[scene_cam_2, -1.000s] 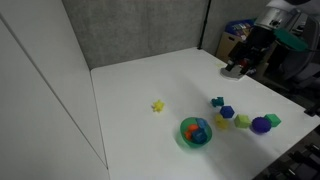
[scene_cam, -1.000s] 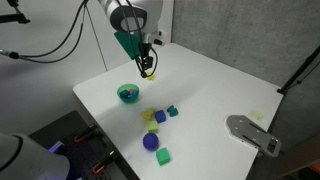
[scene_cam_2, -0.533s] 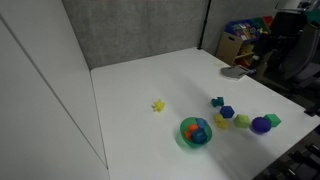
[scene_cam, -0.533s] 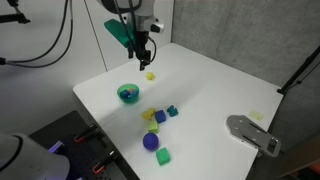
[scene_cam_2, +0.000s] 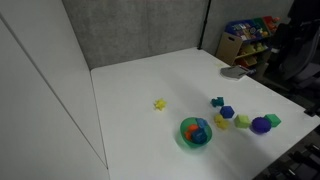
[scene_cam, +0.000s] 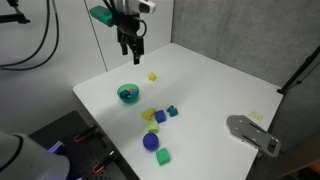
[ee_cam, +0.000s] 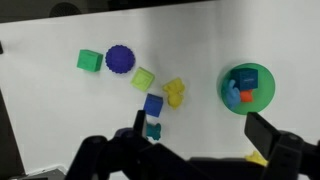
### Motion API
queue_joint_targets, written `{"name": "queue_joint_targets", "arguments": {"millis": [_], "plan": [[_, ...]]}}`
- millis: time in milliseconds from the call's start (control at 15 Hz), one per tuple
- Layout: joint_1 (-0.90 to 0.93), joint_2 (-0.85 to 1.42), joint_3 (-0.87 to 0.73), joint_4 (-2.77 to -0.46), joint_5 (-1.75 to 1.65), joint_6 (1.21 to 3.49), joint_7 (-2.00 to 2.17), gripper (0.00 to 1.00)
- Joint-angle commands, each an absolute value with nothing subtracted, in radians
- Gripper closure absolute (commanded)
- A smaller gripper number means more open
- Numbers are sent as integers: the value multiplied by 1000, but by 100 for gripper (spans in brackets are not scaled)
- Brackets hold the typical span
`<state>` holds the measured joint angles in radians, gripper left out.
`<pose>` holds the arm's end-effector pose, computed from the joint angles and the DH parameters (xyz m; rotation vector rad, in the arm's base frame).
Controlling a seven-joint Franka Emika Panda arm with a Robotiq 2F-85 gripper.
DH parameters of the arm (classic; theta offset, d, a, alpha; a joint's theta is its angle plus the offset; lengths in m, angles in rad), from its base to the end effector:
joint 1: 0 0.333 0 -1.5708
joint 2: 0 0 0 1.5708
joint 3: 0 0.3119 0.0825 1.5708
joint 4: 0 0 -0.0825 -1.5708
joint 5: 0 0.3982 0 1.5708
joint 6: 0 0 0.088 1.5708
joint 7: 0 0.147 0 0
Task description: Take the yellow thing out of the bowl
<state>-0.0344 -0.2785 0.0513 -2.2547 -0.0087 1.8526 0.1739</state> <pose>0.4612 0.0071 0.4175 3.0925 -0.2431 -0.1884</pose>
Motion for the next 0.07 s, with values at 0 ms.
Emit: {"name": "queue_joint_targets", "arguments": {"millis": [0], "plan": [[-24,-285,45,-2253,-18,1837,178,0]]}}
